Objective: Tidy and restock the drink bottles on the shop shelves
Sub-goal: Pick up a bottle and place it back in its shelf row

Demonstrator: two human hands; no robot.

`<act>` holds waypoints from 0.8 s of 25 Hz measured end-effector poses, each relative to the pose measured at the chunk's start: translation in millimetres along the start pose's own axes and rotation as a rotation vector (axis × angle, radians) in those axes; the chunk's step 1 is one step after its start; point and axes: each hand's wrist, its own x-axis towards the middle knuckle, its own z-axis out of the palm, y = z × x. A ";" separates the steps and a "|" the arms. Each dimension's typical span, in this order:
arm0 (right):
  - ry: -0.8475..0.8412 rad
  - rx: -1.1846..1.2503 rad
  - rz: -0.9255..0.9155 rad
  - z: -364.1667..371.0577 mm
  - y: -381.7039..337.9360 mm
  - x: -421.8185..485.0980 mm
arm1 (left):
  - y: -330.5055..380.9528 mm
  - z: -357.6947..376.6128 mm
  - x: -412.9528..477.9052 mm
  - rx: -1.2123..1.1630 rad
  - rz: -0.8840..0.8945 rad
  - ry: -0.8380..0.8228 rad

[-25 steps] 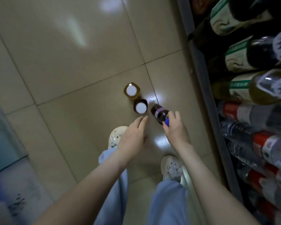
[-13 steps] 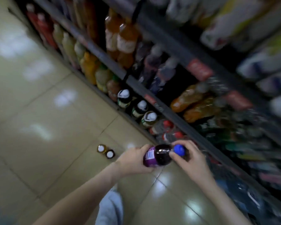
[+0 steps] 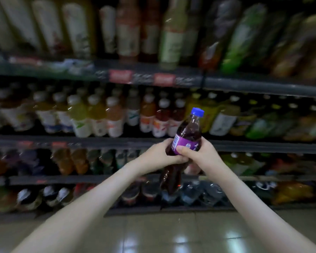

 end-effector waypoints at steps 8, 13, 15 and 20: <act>0.410 0.025 -0.216 -250.4 -54.1 31.7 | 178.1 83.5 164.8 0.313 0.371 0.074; 0.707 0.021 -0.383 -379.5 -64.6 61.0 | 264.5 153.2 240.0 0.570 0.688 0.203; 0.792 0.011 -0.427 -434.4 -62.0 68.9 | 292.1 183.8 279.4 0.549 0.739 0.265; 0.874 0.022 -0.530 -566.1 -41.5 86.3 | 346.8 266.5 369.2 0.435 0.777 0.441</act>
